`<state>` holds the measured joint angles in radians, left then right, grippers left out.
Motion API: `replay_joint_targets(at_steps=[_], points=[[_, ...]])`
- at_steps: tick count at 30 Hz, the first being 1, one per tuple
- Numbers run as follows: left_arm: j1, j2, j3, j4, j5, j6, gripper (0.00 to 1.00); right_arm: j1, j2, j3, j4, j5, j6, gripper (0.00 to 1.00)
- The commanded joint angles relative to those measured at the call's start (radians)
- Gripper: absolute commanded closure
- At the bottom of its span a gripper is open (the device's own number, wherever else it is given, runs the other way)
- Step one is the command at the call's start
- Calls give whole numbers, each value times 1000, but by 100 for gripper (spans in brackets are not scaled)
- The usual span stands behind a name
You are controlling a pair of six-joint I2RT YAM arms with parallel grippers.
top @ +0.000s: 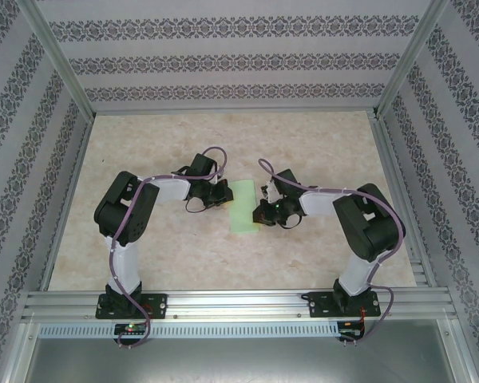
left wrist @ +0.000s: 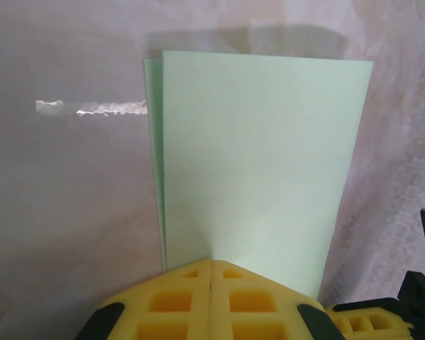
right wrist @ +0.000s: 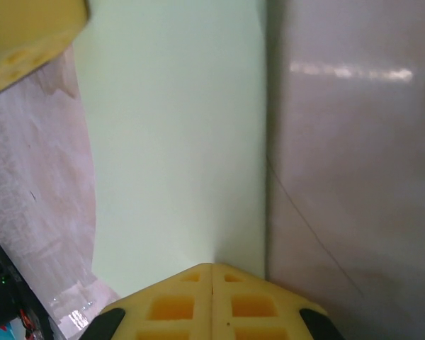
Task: Fold a paper plane with a square sheet of paper (pick it up from the middle)
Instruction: Fold the square sheet of paper in half at the center of the table.
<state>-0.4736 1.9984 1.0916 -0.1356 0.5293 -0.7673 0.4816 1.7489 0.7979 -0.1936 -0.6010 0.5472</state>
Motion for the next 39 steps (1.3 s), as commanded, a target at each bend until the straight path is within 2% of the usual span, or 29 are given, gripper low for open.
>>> replay_joint_targets(at_steps=[1, 8, 13, 16, 20, 25, 31, 39], points=[[-14, 134, -99, -271, -186, 12, 100, -7, -35, -59, -129, 26, -16, 96], [-14, 135, -91, -274, -184, 19, 100, -8, -104, -36, -168, 39, -26, 96], [-13, 128, -90, -280, -183, 21, 100, 11, -181, 49, -111, 100, 52, 94], [-15, 129, -87, -279, -177, 21, 100, 18, -109, 123, -67, 138, 84, 97], [-15, 125, -82, -285, -175, 23, 100, 20, 47, 249, -37, 118, 95, 100], [-14, 120, -81, -297, -177, 25, 100, 23, 163, 334, -29, 83, 90, 100], [-15, 121, -79, -303, -179, 26, 100, 23, 179, 276, -27, 54, 69, 100], [-14, 125, -79, -303, -185, 20, 100, 22, 93, 129, -90, 29, -10, 100]])
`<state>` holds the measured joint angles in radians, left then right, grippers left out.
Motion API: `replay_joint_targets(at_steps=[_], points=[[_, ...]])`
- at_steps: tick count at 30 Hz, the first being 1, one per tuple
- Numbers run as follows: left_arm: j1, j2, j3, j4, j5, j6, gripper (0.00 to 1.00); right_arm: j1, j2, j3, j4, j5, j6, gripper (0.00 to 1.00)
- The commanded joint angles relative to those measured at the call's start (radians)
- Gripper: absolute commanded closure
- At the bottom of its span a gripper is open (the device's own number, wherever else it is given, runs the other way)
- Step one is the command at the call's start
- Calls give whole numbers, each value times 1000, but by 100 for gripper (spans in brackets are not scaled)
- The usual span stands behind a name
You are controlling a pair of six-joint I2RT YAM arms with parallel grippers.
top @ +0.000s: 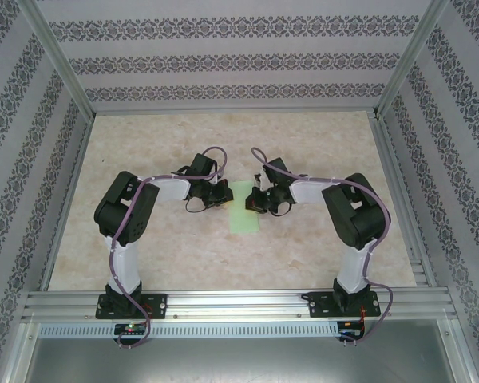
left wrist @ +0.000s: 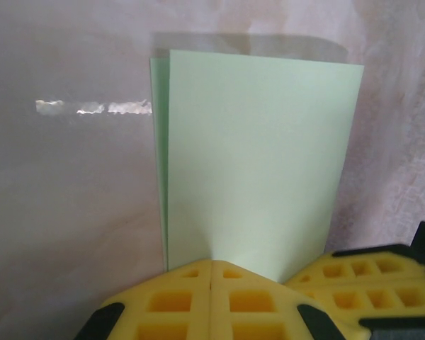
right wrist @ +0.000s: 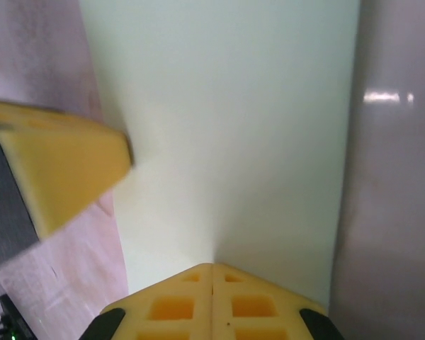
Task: Fold a paper plane with a square sheet of paper (pick it up from the middle)
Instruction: Fold the square sheet of paper in half at the center of the table, then rotate the square sheet of paper at the center of the table.
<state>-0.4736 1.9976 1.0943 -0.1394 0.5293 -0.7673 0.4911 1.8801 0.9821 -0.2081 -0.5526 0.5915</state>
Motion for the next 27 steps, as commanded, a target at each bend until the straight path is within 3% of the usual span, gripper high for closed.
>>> replay_joint_targets(at_steps=[1, 11, 18, 22, 27], points=[[-14, 125, -82, -299, -185, 21, 100, 10, -57, -77, -85, -20, -59, 100], [-15, 123, -67, -294, -174, 28, 100, 19, -192, -249, -55, -25, -32, 100], [-15, 6, 30, -289, -99, 60, 97, 109, -189, -217, 69, 108, 170, 100], [-7, -95, 113, -337, -159, 43, 88, 194, -165, -181, 116, 223, 303, 100], [20, -212, 79, -355, -263, 20, 83, 268, -119, -123, 147, 299, 406, 100]])
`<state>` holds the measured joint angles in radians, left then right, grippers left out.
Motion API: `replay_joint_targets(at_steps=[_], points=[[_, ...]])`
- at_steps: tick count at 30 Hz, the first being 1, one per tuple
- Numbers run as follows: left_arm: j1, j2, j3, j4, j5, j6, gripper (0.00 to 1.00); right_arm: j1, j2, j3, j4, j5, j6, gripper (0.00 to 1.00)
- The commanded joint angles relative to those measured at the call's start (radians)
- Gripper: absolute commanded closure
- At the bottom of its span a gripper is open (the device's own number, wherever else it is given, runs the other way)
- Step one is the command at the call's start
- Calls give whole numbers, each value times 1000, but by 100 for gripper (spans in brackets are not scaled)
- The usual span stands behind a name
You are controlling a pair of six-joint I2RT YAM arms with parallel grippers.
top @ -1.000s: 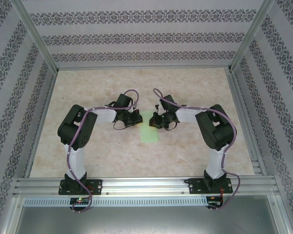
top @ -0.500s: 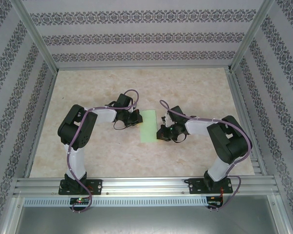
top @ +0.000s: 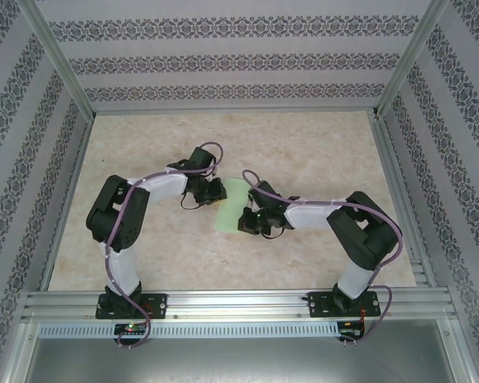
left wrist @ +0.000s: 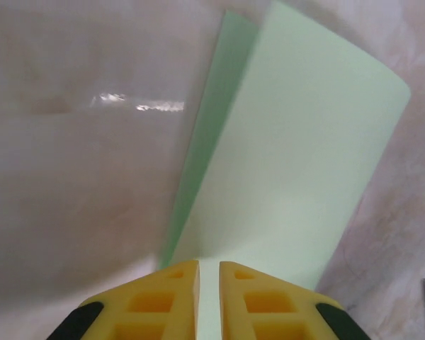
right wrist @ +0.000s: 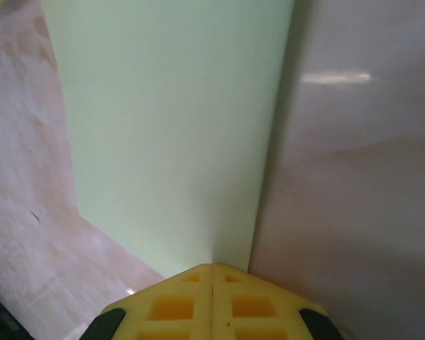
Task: Fold a paper plane with a square sheet of paper (pick it up from the middle)
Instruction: Rotate the square sheet of paper at the center of the table.
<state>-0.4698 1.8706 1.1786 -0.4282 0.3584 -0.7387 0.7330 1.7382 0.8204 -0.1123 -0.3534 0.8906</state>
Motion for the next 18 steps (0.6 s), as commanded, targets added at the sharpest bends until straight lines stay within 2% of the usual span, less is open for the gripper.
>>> replay_joint_targets(at_steps=[1, 5, 11, 18], points=[[21, -105, -29, -56, -91, -11, 83, 34, 24, 48, 58, 111, 117, 100], [36, -207, -144, -2, -74, -31, 83, 43, 9, 81, 123, 115, 170, 100], [36, -352, -288, 111, -11, -85, 84, 7, -64, 136, 50, 110, 70, 97], [-6, -435, -341, 162, 14, -128, 91, -97, 40, 243, -44, 56, -52, 97]])
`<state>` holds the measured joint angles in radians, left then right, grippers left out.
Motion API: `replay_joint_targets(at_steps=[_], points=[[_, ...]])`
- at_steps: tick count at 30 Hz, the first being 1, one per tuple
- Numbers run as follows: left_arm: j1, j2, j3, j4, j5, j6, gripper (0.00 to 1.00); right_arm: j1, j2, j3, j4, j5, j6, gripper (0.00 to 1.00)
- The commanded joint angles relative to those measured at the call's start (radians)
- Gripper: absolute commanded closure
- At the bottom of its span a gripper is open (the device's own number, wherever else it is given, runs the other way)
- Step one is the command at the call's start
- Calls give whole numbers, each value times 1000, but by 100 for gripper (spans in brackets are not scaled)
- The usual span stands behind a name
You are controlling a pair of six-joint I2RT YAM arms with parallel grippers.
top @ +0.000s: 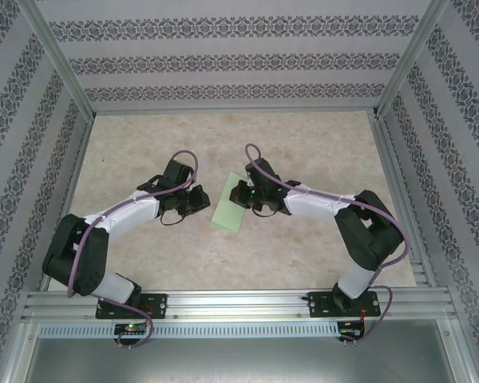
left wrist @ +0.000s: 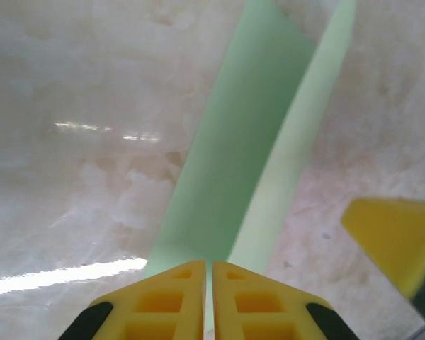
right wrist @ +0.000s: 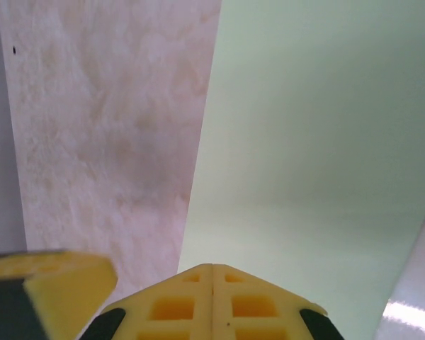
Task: Fold a paper plane with a square sheet of paper (pick it up from the middle)
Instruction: Rotate the square sheet of paper at the center of the table, then first fold in half a square sheet of paper at the center of the table.
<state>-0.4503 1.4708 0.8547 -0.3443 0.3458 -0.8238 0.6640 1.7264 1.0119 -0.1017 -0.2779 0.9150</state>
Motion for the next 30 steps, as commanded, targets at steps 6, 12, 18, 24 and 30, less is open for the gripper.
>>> replay_joint_targets(at_steps=[6, 12, 18, 24, 30], points=[[-79, -35, -20, 131, 40, -104, 95, -79, 173, 166, -120, -27, -132, 97], [-168, 88, 37, 164, 49, -129, 97, -100, 229, 193, -158, -20, -132, 97], [-227, 223, 92, 194, 50, -150, 98, -102, 203, 127, -177, 33, -56, 98], [-250, 278, 94, 196, 30, -157, 98, -84, 111, 24, -148, 63, 25, 98], [-261, 304, 97, 219, 42, -163, 99, -107, 45, -19, -2, -64, -45, 98]])
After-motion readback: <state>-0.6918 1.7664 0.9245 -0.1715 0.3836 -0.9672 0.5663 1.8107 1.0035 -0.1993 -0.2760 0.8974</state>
